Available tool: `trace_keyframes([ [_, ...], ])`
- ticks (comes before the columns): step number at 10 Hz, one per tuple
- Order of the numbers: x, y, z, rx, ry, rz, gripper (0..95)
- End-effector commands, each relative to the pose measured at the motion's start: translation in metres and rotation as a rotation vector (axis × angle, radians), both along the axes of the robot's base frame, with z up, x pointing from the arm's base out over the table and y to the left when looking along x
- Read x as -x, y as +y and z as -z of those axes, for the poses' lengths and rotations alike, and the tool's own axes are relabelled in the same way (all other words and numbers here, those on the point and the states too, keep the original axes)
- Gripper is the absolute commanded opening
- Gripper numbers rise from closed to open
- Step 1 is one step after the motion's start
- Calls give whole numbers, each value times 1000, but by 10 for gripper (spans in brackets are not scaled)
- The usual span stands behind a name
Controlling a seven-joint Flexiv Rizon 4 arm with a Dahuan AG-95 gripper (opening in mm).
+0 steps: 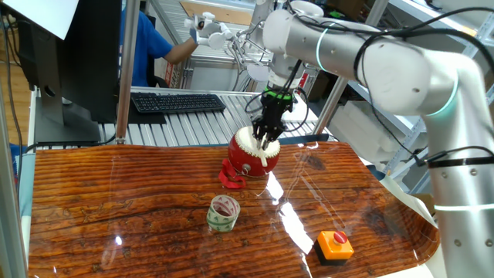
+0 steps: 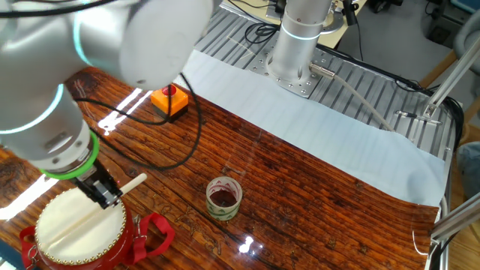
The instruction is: Play the drum
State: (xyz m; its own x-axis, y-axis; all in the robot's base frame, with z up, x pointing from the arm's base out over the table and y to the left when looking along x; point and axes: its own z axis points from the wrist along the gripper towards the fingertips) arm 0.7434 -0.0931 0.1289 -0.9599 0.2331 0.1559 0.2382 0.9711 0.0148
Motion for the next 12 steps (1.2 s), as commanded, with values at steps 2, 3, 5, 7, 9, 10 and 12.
trace_keyframes([
  [2,-4,-2,2,-2,-4,-4,0],
  [3,-6,-5,2,-5,-4,-7,0],
  [5,-8,-7,3,-17,-12,-3,0],
  [7,-8,-6,5,-21,-23,12,0],
  [9,-8,-6,5,-22,-22,50,380],
  [10,-8,-6,5,-26,-19,64,760],
  [12,-8,-6,4,-46,-14,73,760],
])
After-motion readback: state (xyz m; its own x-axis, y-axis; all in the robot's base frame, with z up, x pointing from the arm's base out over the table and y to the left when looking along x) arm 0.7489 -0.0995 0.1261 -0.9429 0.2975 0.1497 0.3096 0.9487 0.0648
